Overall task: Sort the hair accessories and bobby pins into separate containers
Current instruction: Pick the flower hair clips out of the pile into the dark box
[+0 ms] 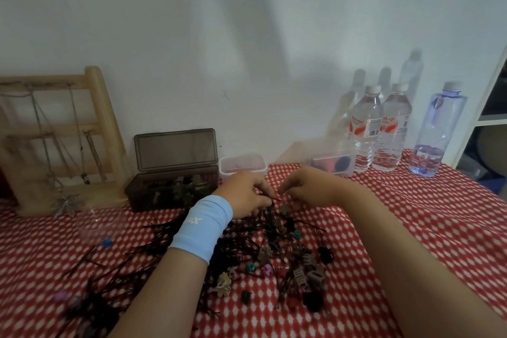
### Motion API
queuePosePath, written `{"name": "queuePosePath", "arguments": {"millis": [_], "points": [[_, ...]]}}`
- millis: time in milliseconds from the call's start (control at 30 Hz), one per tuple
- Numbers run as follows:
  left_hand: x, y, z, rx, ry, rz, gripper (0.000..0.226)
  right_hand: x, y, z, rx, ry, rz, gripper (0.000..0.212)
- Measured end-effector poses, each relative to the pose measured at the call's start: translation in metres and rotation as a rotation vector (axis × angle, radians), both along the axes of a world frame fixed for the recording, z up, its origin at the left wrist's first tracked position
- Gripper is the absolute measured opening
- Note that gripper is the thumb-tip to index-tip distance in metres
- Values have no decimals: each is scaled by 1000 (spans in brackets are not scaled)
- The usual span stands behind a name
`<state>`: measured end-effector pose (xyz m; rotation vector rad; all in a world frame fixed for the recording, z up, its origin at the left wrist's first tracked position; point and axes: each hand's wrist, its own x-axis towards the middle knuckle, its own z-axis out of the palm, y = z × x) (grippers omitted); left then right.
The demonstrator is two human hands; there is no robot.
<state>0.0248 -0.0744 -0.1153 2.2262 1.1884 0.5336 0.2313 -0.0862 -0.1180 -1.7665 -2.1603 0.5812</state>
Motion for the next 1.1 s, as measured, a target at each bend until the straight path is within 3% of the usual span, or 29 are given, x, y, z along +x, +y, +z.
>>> {"name": "queuePosePath", "arguments": {"millis": [167,333,533,700,833,1033,1100], "points": [[18,-7,4,72,121,-35,27,1,-4,-1,-10,41,0,32],[34,-6,6,65,324,-122,27,5,-4,-1,2,33,17,32],[9,1,16,71,144,-68,11,-9,2,9,78,16,9,30],[-61,22,35,222,29,217,5,-59,15,39,154,83,52,26],[-109,37,40,293,51,391,8,-118,37,53,217,58,117,24],[-151,49,28,237,102,420,10,-181,65,49,253,-141,173,38],[-157,49,26,213,110,382,22,-183,66,46,232,-132,167,47]]}}
